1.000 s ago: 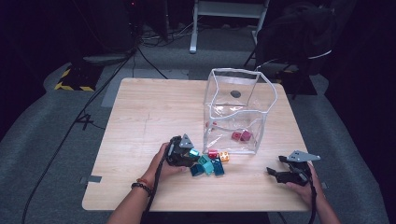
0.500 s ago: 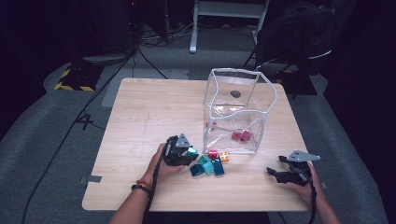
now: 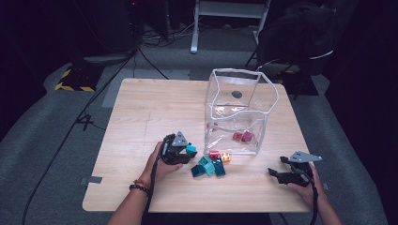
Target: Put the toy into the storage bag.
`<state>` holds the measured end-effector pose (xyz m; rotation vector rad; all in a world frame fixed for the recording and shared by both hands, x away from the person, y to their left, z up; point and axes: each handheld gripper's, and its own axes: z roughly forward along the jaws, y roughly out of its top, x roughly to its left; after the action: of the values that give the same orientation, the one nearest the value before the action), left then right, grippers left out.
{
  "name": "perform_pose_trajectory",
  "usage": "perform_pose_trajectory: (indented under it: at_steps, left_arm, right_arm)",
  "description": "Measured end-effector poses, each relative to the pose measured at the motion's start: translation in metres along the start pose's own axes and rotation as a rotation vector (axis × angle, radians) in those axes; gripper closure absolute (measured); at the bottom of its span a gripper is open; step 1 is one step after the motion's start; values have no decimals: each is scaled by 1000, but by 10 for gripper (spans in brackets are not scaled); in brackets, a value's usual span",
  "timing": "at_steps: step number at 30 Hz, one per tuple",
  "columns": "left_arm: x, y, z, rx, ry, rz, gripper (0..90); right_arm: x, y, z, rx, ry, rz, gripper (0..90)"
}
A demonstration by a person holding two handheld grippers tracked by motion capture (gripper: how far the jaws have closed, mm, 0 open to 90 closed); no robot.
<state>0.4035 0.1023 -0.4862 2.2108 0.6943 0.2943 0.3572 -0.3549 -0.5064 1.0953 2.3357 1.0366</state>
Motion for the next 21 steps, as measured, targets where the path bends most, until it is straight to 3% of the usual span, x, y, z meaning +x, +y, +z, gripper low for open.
perform_pose_trajectory:
  at_steps: [5,7,8,13,21]
  left_arm:
    - [12,10,-7,-16,13,-13,548]
    - [16,15,-11,-25,32,3,548]
    - [20,19,-13,-32,21,-8,548]
    - [33,43,-29,-113,35,-21,548]
    - [52,80,-49,-196,57,-44,548]
  right_arm:
    - [0,0,0,0,0,0,209]
    - [0,0,0,0,0,0,208]
    - [0,0,0,0,1,0,208]
    - [0,0,0,0,0,1,208]
    - [0,0,0,0,0,0,208]
